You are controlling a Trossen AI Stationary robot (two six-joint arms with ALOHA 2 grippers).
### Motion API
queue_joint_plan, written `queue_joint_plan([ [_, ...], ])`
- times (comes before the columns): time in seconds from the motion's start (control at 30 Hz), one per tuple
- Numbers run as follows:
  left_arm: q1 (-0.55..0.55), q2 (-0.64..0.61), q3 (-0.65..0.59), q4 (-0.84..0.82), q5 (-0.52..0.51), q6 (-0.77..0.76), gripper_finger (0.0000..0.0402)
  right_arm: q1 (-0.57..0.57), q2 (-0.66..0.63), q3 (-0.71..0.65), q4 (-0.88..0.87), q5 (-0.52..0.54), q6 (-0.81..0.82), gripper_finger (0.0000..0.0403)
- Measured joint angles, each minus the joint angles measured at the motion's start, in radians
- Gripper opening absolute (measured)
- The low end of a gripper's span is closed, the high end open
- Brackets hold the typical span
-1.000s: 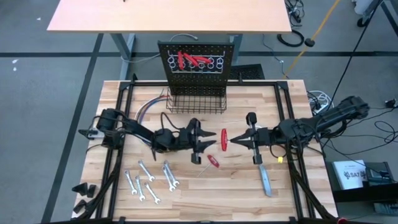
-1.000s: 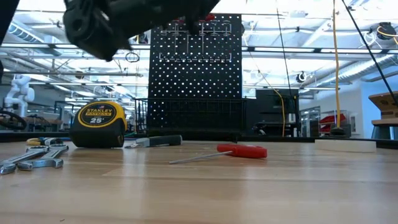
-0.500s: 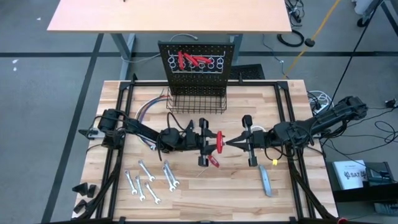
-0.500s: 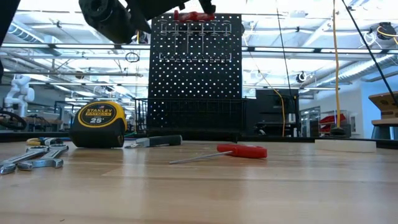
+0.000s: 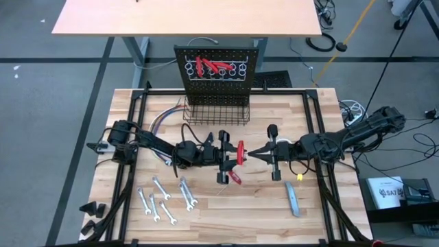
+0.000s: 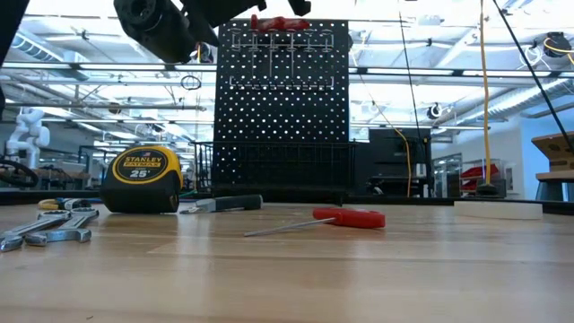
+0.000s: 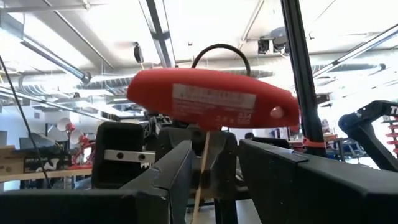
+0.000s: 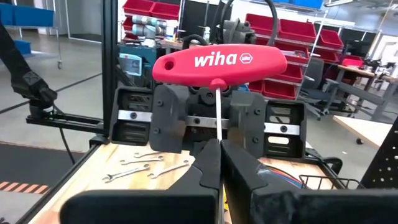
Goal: Hang tools onto peg board
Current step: Hang the top allen wrench on the peg board
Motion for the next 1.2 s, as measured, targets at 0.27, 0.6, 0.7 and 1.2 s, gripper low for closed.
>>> queue_joint_plan([
  [0.27, 0.006, 0.0, 0.0, -0.001, -0.001, -0.002, 0.014, -0.006, 0.003, 0.0, -0.005, -0.003, 0.002, 0.0],
  [0.6, 0.009, 0.0, 0.0, -0.049, -0.013, -0.002, 0.0046, -0.008, 0.027, 0.0, 0.011, -0.004, 0.008, 0.0],
  [0.7, 0.011, -0.002, 0.001, -0.051, -0.012, -0.003, 0.001, -0.008, 0.028, -0.001, 0.026, -0.002, 0.008, 0.0],
  [1.2, 0.012, -0.095, 0.001, -0.218, -0.126, 0.052, 0.0002, -0.008, 0.004, 0.0, -0.046, 0.076, -0.006, 0.0058],
])
